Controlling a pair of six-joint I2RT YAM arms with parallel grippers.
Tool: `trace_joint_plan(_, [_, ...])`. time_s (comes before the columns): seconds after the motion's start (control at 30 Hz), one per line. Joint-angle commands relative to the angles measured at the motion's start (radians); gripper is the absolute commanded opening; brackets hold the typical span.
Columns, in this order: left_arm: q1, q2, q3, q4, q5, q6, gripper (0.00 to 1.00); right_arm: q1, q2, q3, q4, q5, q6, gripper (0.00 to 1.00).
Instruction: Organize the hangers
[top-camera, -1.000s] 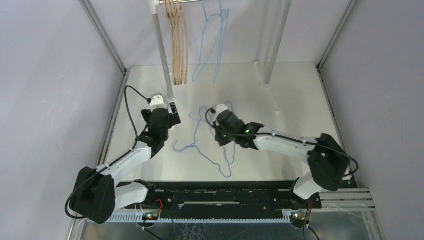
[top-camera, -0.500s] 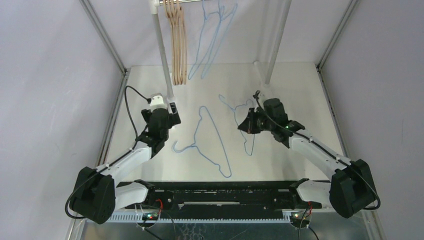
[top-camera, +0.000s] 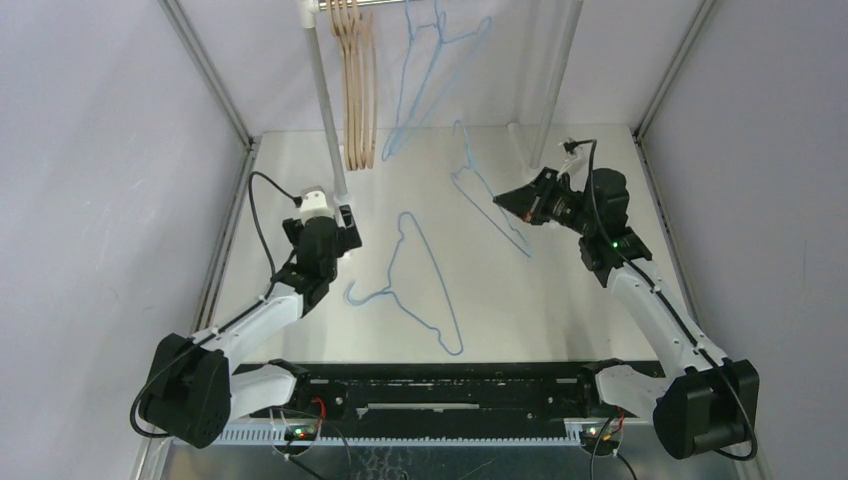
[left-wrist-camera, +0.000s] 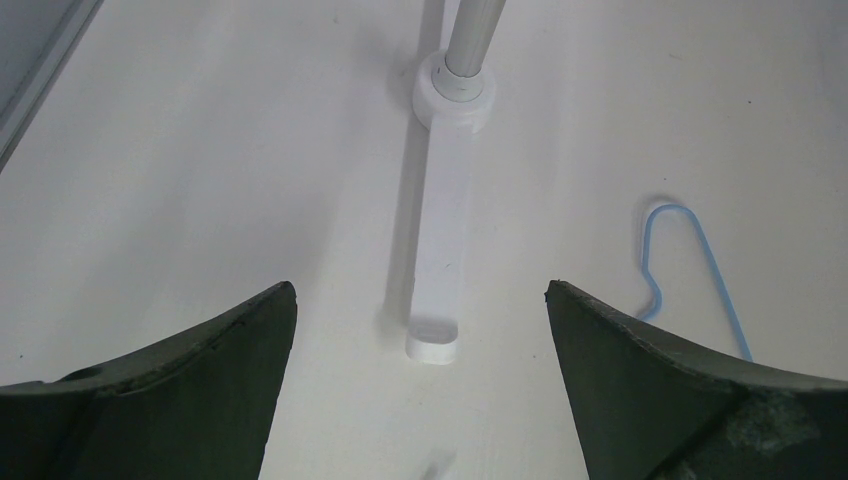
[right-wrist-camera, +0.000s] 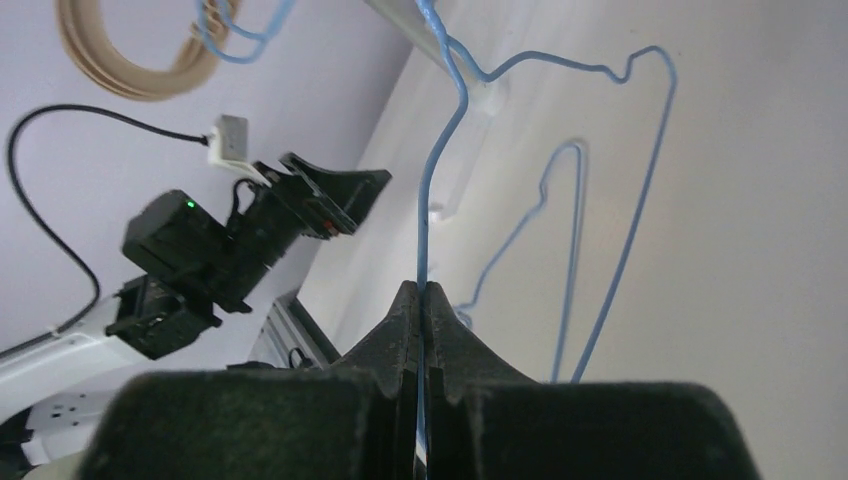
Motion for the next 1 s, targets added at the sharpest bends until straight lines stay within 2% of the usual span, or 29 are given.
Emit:
trace_joint_plan(0.0, [0.004, 0.000, -0.005, 0.047, -0.002, -0.010, 0.99, -0.032, -0.020, 0.074, 0.121, -0.053, 0.097, 0.00])
trace_joint_plan(0.4, [0.005, 0.005, -0.005, 0.047, -0.001, -0.013, 1.00, -0.074, -0.015, 0.189, 0.267, 0.012, 0.240, 0.00])
trace_joint_plan(0.73, [0.005, 0.017, 0.001, 0.047, 0.004, -0.013, 0.99, -0.076, -0.007, 0.386, 0.167, 0.156, 0.137, 0.00])
trace_joint_plan(0.97, [0.005, 0.024, 0.004, 0.049, 0.002, -0.012, 1.00, -0.078, 0.083, 0.562, 0.088, 0.224, 0.048, 0.00])
